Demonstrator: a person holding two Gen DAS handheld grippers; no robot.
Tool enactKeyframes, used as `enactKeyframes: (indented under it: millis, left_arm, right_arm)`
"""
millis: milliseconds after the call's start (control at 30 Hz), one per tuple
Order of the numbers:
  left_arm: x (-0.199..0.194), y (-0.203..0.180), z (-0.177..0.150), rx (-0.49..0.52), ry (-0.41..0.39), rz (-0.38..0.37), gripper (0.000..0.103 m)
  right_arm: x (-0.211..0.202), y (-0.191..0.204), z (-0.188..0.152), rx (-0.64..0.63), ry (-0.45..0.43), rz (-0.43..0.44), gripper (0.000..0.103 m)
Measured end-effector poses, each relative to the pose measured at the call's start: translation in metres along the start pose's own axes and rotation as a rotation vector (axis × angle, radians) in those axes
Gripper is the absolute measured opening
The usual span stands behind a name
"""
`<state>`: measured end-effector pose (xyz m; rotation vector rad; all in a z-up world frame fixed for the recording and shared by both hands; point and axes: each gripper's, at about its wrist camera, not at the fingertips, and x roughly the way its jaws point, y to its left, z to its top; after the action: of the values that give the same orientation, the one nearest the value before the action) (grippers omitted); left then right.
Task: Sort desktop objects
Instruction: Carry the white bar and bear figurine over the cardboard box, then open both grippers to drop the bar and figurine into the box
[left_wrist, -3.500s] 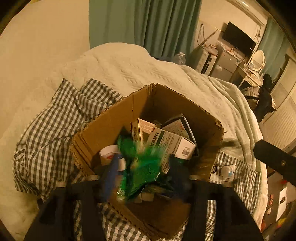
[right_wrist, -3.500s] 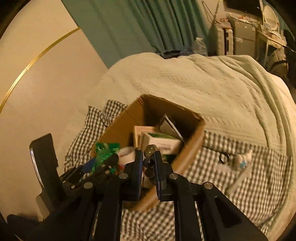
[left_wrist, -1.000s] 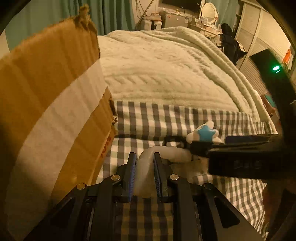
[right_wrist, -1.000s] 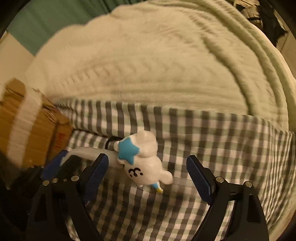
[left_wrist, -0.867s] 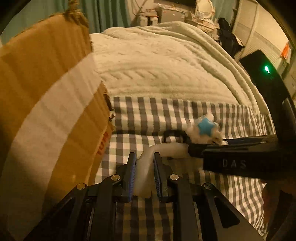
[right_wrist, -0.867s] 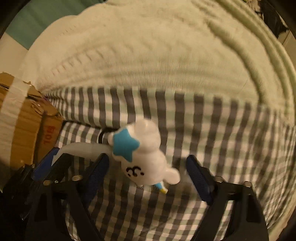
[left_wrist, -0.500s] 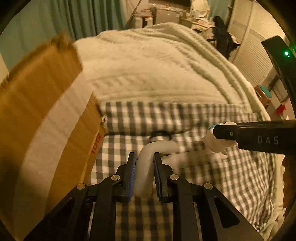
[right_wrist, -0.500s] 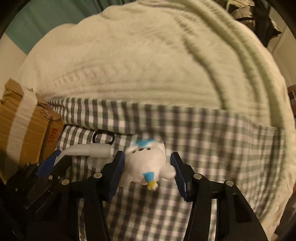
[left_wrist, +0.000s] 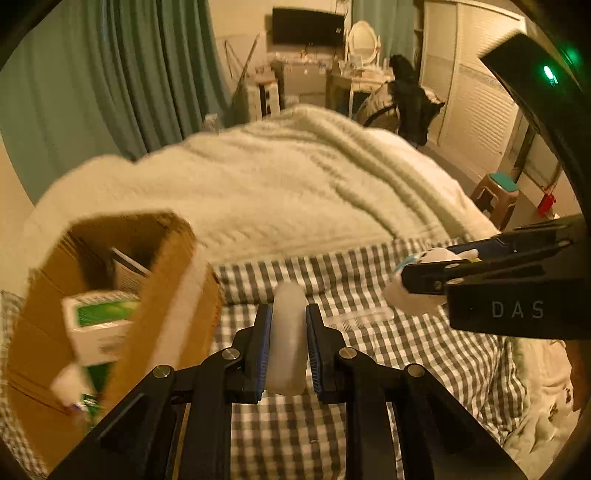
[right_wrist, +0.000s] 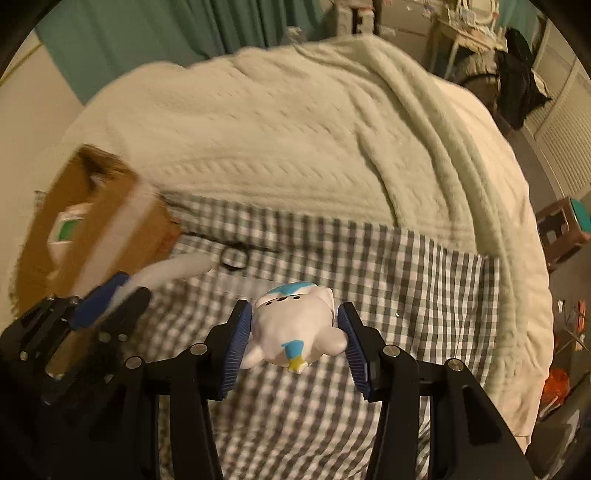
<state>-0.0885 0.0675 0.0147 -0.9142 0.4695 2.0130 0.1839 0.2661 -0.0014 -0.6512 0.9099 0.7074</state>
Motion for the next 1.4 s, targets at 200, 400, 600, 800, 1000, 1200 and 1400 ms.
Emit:
enactKeyframes:
  millis: [200,400,600,800,1000,1200,1400]
  left_arm:
    - [-0.073,0.022,0.010,-0.024,-0.109,0.038,0.019]
    - [-0.115,0.072,0.004,-0.107,-0.120,0.135,0.019]
    - [-0.115,0.131,-0.020,-0.203,-0.070,0.208,0.019]
    - [-0.094,0.185,-0.043,-0.349,0.002,0.270,0.019]
    - [-0.084,0.208,-0.047,-0.407,0.016,0.300,0.055]
    - [-0.083,0.187,-0.031,-0.398,-0.014,0.247,0.068]
    - [-0.073,0.123,-0.013,-0.298,-0.026,0.165,0.074]
  right_arm:
    - [-0.057,0.058,-0.001,-0.027,-0.105,0.098,0.048]
    - [-0.081,0.117,-0.003,-0.032,-0.174,0.172,0.048]
    - [-0.067,0.165,0.000,-0.014,-0.167,0.245,0.048]
    - [-0.045,0.200,0.005,-0.027,-0.140,0.287,0.048]
    - [-0.036,0.205,0.016,0.034,-0.165,0.372,0.072]
    - [-0.040,0.160,0.025,0.100,-0.223,0.304,0.072]
    - [-0.042,0.083,0.012,0.140,-0.237,0.170,0.072]
